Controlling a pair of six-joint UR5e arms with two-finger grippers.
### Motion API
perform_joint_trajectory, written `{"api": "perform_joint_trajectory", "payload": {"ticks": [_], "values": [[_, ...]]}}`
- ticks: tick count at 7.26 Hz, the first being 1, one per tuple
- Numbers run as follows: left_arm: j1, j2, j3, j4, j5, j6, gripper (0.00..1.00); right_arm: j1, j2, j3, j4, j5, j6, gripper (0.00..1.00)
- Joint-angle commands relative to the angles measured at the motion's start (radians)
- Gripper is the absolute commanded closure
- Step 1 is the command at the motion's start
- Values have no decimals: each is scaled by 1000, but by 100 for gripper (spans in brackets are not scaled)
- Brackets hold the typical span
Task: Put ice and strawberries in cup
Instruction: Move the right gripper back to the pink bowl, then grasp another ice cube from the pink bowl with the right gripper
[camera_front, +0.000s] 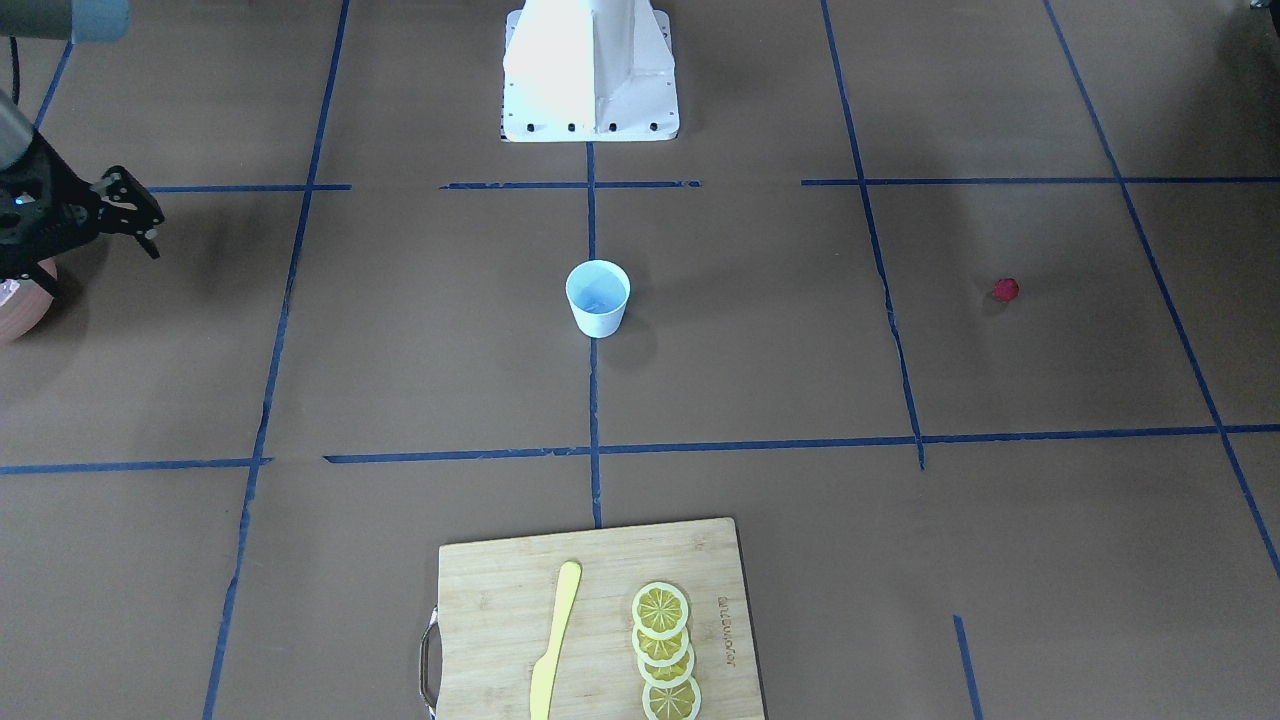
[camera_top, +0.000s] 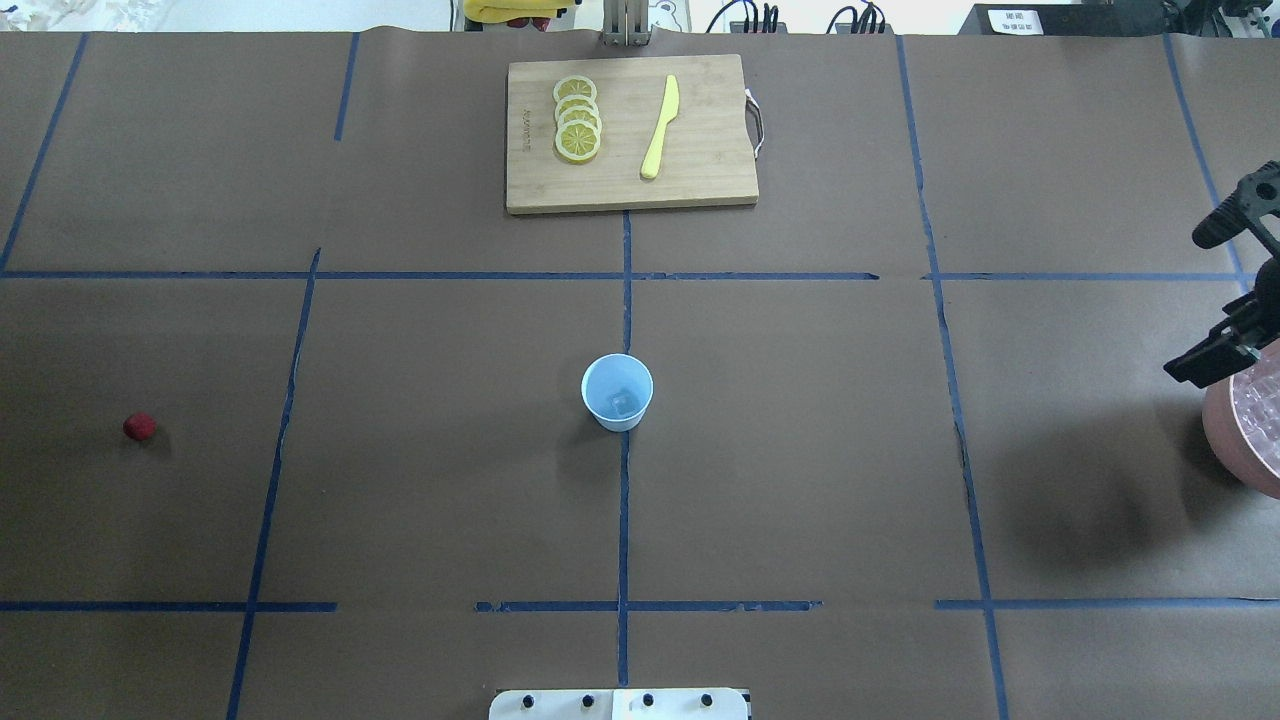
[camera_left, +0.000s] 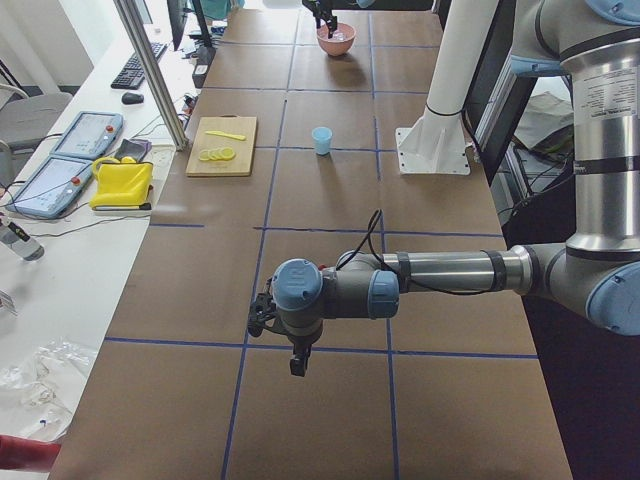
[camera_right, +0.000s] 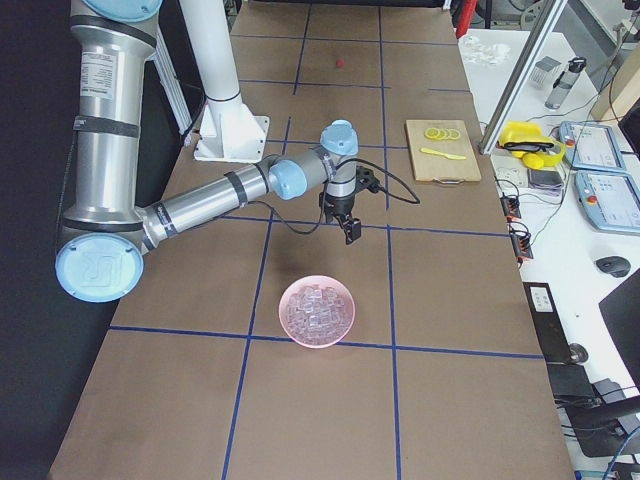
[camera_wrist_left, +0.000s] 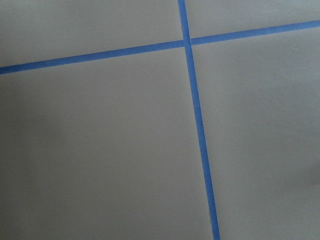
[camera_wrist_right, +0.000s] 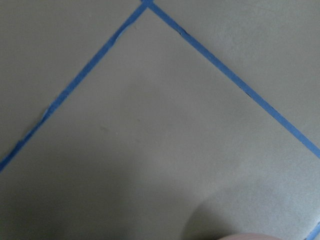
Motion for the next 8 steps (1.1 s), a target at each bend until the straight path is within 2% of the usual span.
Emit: {"api": "perform_joint_trajectory", "payload": {"ticks": [1,4,5,6,7,8], "values": [[-2,1,0,0,0,-1,0,43,-67,-32,22,2,-279,3],[0,1,2,-1,0,1,0,51,-125,-56,27,0,-523,6],[0,1,0,-3,0,-1,0,57,-156,-93,106,9,-545,8],[0,1,2,-3,0,-1,0,59,-173,-181,257,40,-542,8],[0,1,2,-3,0,-1,0,62,-173,-252,353,69,-541,10],[0,1,0,-3,0,-1,0,65,-176,-260,361,71,-542,12]]}}
